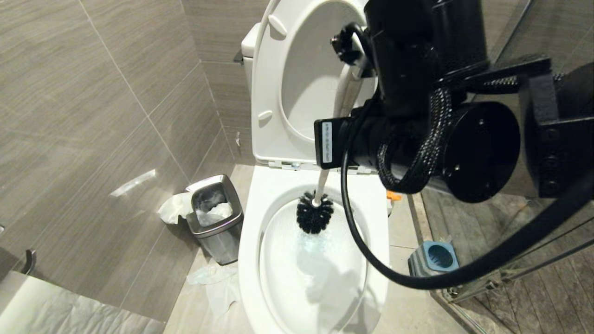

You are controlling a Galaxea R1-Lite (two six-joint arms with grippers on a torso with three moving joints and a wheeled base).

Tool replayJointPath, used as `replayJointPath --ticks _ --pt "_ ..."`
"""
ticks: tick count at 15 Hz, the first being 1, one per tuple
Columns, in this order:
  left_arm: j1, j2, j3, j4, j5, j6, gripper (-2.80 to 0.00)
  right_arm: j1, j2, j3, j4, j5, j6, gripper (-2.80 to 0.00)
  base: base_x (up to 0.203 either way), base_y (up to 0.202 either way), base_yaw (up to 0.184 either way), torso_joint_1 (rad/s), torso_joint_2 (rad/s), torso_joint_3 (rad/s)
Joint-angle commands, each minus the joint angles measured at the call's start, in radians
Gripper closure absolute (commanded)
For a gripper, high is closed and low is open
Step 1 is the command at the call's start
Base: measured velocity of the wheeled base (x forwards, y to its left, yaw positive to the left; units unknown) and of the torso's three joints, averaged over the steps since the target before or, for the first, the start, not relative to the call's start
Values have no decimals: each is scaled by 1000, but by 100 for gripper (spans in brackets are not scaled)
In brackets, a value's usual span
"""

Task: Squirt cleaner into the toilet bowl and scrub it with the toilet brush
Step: Scrub the toilet bowl

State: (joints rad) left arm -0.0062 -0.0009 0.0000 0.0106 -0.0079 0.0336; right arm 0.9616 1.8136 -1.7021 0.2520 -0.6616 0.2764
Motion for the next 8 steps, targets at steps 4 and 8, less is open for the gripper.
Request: replayJointPath --ticks 4,8 --pt "1 1 3 0 0 0 0 9 -2 -11 26 -27 31 0 0 0 0 0 0 0" --pt "0 1 3 0 0 0 0 9 -28 0 34 -38 35 0 0 0 0 0 0 0"
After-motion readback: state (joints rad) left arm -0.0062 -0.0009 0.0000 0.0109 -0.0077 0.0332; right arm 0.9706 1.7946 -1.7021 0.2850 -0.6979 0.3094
